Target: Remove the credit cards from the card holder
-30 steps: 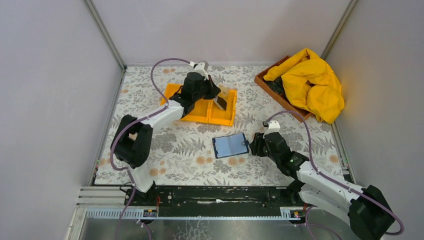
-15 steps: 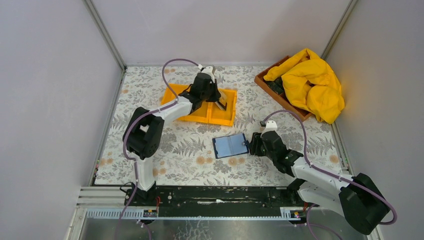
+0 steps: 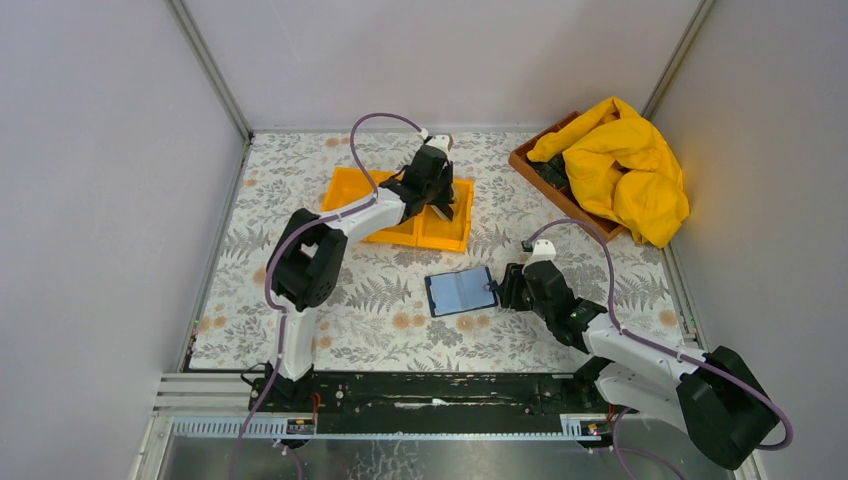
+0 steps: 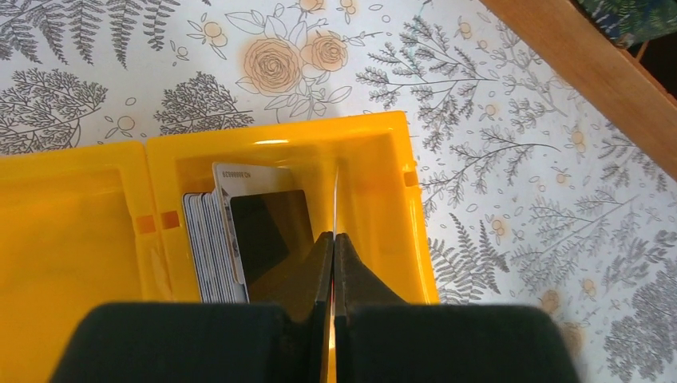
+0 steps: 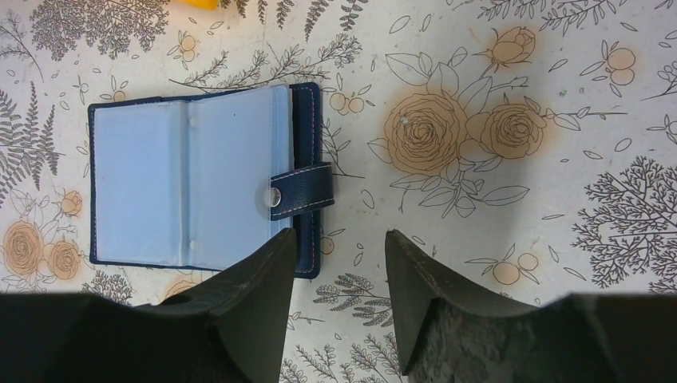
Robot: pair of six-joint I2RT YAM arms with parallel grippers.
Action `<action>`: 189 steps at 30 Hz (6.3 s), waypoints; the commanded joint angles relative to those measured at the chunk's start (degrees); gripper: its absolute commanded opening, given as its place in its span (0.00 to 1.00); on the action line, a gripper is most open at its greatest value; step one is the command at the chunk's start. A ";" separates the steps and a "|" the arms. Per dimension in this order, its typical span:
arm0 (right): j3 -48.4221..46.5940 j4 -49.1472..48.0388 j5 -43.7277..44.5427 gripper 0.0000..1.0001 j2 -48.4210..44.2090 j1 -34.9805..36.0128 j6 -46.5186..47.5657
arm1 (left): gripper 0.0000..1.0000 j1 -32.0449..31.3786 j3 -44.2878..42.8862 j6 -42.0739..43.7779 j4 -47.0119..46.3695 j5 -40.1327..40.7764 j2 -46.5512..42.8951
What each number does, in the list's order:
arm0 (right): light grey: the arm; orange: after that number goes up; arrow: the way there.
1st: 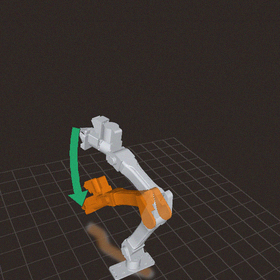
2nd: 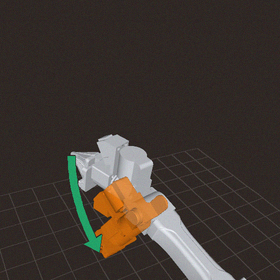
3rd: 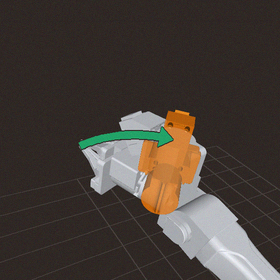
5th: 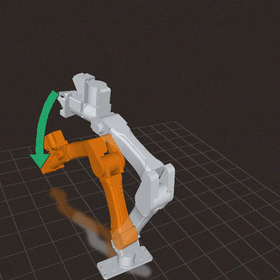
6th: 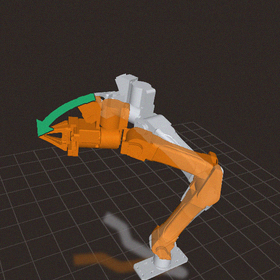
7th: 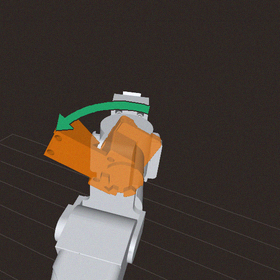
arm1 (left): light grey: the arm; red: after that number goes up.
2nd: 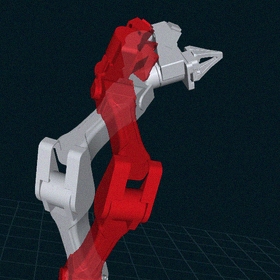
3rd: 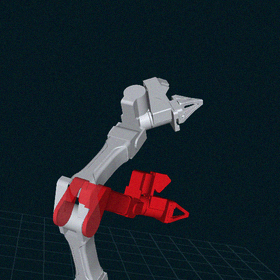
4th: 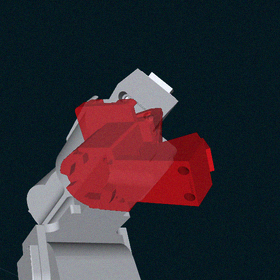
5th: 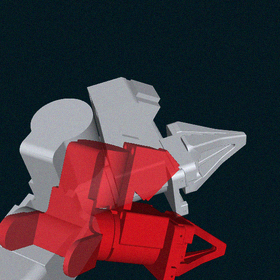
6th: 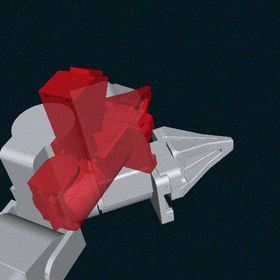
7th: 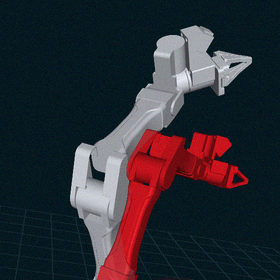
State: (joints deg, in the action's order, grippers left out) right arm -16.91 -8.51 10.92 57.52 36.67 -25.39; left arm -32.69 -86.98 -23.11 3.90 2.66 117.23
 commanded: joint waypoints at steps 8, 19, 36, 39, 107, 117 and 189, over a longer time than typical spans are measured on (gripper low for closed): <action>-0.23 -2.63 -0.33 0.52 0.92 -0.72 -0.45 | 0.00 -0.10 -2.33 3.38 4.20 6.72 1.86; -0.23 -2.74 -0.69 0.52 1.16 -0.89 -0.41 | 0.00 0.02 -1.85 3.52 4.53 8.25 1.54; -0.33 -3.00 -1.21 0.52 1.90 -1.07 -0.62 | 0.00 0.31 -2.76 3.61 8.16 10.97 1.24; -0.30 -3.09 -1.30 0.52 1.91 -1.07 -0.63 | 0.00 0.34 -3.28 3.69 8.60 10.83 1.36; -0.14 -3.18 -1.91 0.52 1.68 -1.29 -0.53 | 0.19 0.85 -3.35 4.22 10.25 14.09 -0.17; -0.14 -3.31 -2.05 0.52 1.85 -1.33 -0.45 | 0.20 0.87 -2.76 3.79 9.72 12.82 -1.25; -2.14 -12.91 -20.49 0.07 13.22 1.98 5.87 | 0.98 -11.28 59.68 -0.08 -31.47 11.62 -47.45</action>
State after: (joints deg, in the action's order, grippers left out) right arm -16.25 -20.12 -10.00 69.60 38.24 -19.90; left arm -43.83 -26.57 -23.94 -21.93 12.03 68.49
